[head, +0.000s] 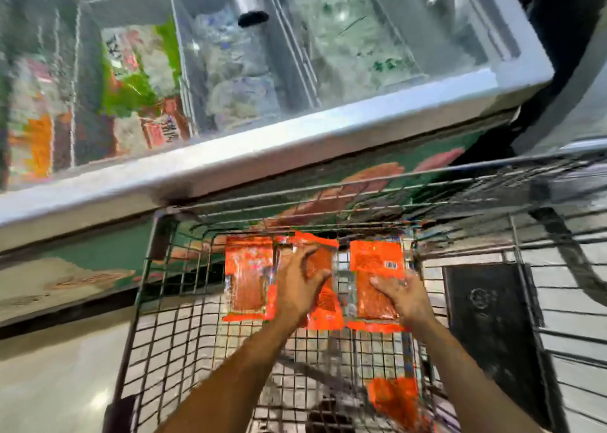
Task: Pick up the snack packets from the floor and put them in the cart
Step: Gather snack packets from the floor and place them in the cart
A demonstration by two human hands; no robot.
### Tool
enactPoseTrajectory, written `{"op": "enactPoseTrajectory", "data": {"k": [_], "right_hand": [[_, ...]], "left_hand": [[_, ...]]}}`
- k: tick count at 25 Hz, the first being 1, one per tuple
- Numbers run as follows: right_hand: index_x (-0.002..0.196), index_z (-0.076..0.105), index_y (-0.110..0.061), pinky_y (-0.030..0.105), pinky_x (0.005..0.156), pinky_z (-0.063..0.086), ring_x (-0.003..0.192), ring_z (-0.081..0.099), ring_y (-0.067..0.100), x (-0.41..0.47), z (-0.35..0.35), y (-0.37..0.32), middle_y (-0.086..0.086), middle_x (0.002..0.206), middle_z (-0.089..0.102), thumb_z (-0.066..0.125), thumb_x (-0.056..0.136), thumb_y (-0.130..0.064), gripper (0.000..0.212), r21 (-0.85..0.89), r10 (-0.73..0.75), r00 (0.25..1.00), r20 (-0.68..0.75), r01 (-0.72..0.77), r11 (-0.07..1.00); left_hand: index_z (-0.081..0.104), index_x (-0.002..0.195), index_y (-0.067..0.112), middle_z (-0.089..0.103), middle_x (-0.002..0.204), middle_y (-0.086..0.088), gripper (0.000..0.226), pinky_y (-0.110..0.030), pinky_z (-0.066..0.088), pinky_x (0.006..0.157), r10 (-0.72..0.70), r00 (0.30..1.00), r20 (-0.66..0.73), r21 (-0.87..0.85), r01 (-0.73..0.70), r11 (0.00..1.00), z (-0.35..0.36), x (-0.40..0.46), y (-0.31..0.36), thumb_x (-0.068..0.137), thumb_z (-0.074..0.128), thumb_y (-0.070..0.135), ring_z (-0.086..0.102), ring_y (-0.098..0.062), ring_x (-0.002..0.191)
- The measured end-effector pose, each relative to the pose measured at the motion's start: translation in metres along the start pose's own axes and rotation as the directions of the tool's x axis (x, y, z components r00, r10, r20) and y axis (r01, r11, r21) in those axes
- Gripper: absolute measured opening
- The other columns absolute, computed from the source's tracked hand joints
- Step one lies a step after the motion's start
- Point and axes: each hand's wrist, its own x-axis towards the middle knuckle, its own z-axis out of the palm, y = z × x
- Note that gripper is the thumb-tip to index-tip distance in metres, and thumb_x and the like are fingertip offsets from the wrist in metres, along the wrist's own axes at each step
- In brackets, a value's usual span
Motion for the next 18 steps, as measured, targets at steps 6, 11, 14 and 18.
{"op": "enactPoseTrajectory", "data": {"k": [6,11,14,18], "right_hand": [[0.109,0.065,-0.001,0.021,0.055,0.059,0.066,0.075,0.005,0.069,0.006,0.036,-0.003,0.077,0.079,0.08,0.082,-0.003,0.032,-0.152,-0.034,0.998,-0.045,0.027,0.988],[0.114,0.065,-0.015,0.043,0.091,0.057,0.1,0.071,0.03,0.079,0.016,0.042,0.007,0.107,0.075,0.087,0.073,-0.043,0.054,-0.459,-0.013,0.986,-0.163,-0.064,0.886],[0.128,0.05,-0.006,0.038,0.09,0.054,0.108,0.067,0.035,0.062,0.021,0.027,0.016,0.118,0.069,0.081,0.08,-0.04,0.067,-0.606,-0.006,0.974,-0.225,-0.135,0.784],[0.132,0.049,-0.006,0.036,0.089,0.053,0.111,0.065,0.034,0.027,0.023,-0.013,0.016,0.125,0.063,0.071,0.087,-0.031,0.056,-0.747,-0.053,0.984,-0.169,-0.093,0.659]], "left_hand": [[0.054,0.133,0.033,0.063,0.128,0.013,0.057,-0.028,0.049,0.098,-0.031,0.999,0.044,0.098,0.026,0.995,0.052,0.043,-0.057,0.082,0.079,0.04,0.06,-0.008,0.115],[0.042,0.14,0.032,0.048,0.134,-0.006,0.069,-0.038,0.051,0.099,-0.03,1.0,0.001,0.407,0.026,0.913,0.062,0.049,-0.063,0.082,0.078,0.026,0.054,-0.022,0.116],[0.05,0.133,0.021,0.048,0.124,-0.014,0.057,-0.041,0.051,0.096,-0.001,1.0,-0.008,0.685,0.006,0.728,0.064,0.039,-0.05,0.081,0.074,0.024,0.054,-0.032,0.114],[0.046,0.14,0.016,0.048,0.138,-0.017,0.061,-0.045,0.046,0.104,-0.113,0.993,0.01,0.787,0.062,0.614,0.039,0.02,-0.014,0.088,0.069,0.037,0.047,-0.035,0.128]]}}
